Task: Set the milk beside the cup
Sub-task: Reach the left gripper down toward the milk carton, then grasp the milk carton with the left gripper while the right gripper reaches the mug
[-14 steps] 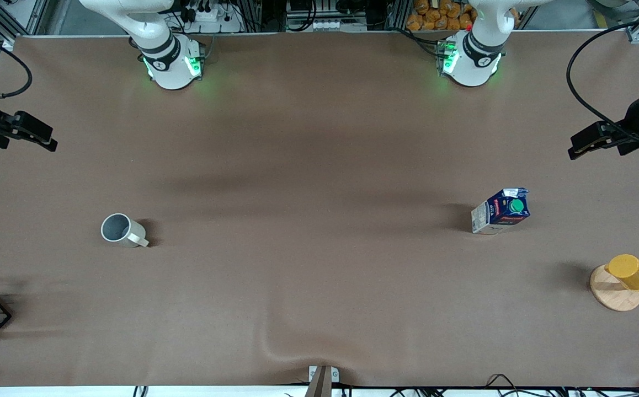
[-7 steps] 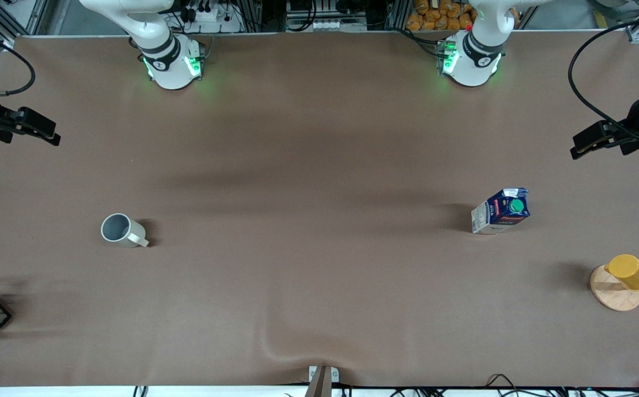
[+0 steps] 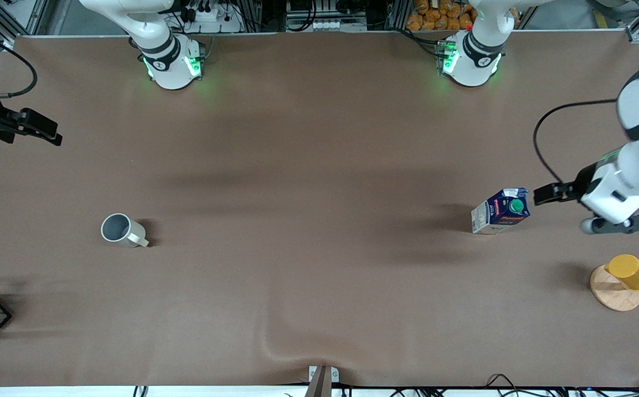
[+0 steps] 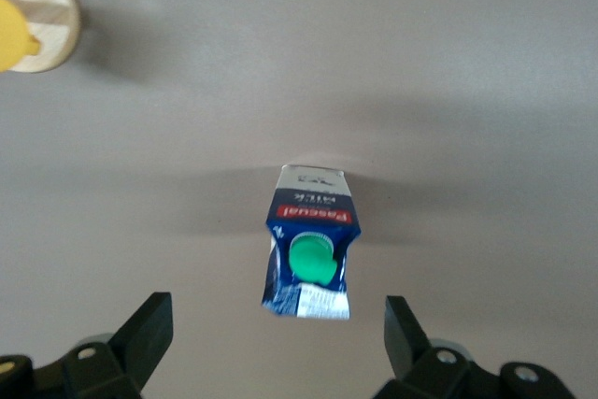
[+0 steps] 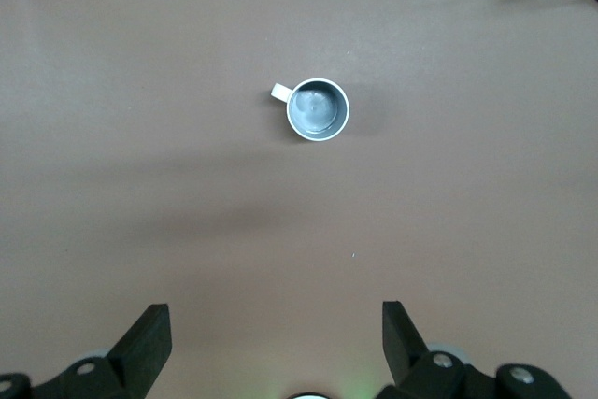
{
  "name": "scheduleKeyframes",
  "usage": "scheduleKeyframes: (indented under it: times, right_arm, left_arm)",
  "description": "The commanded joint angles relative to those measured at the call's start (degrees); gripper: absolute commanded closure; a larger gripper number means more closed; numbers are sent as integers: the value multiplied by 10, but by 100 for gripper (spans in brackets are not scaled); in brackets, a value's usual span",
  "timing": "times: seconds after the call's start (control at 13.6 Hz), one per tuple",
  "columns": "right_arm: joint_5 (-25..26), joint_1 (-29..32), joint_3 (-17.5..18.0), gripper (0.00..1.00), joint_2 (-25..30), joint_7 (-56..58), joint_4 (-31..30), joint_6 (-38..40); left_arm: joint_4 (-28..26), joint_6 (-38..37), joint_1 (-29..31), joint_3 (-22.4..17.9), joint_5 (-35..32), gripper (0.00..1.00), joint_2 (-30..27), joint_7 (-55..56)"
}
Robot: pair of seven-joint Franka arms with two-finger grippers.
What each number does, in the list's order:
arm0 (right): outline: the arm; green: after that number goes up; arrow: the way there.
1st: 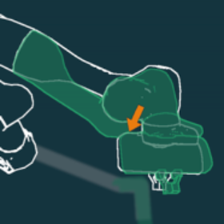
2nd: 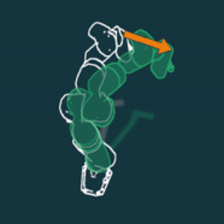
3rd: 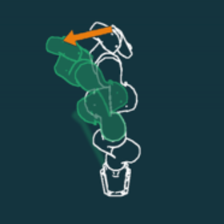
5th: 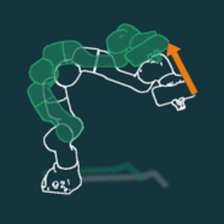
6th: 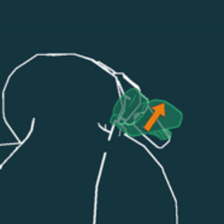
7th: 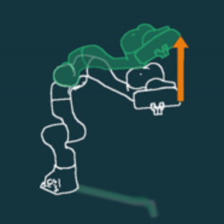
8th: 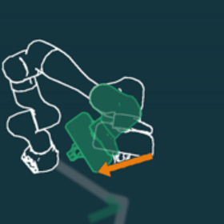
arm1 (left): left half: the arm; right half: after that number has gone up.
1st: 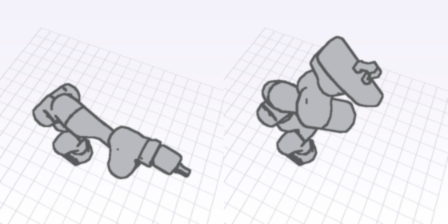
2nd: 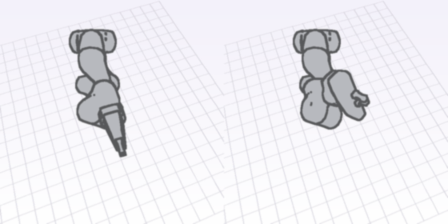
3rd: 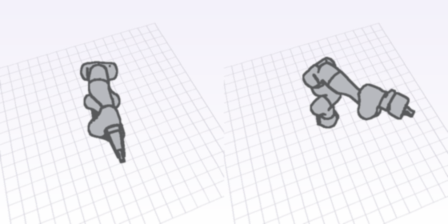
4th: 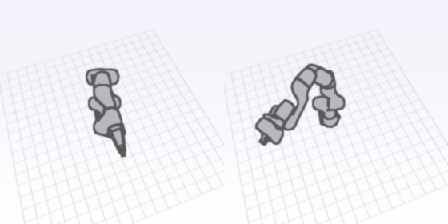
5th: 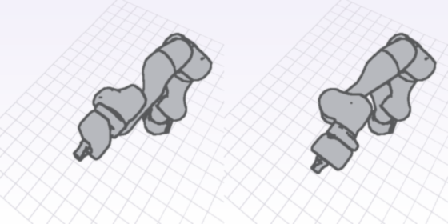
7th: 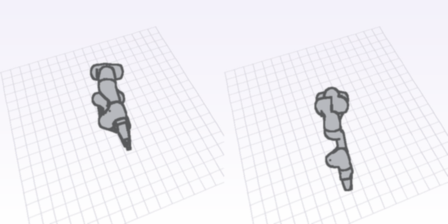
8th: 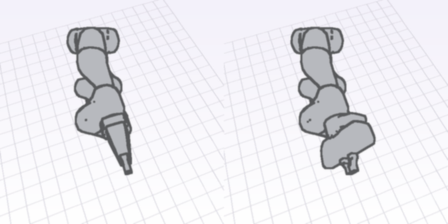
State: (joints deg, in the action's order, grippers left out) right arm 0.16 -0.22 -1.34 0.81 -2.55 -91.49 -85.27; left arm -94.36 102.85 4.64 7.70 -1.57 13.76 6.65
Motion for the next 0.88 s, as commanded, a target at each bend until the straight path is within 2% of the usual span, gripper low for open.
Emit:
scheduleKeyframes:
  times: [0.0,0.22,0.51,0.66,0.81]
  right_arm:
    - [5,-6,-1,0,-13,19,-1,5]
    - [5,-3,-1,0,-43,51,6,-2]
    - [4,-5,0,0,-146,72,47,-11]
    - [12,-27,-1,0,-174,72,47,-38]
    - [5,-23,0,0,-207,82,47,-79]
  left_arm:
    - [-41,30,-1,4,-14,0,-17,-9]
    - [-56,41,-9,5,-14,0,-8,-9]
    - [-88,59,-10,5,-15,0,-3,-11]
    - [-107,81,-10,4,-15,0,-3,-11]
    - [-128,104,-10,4,-15,0,-3,-11]
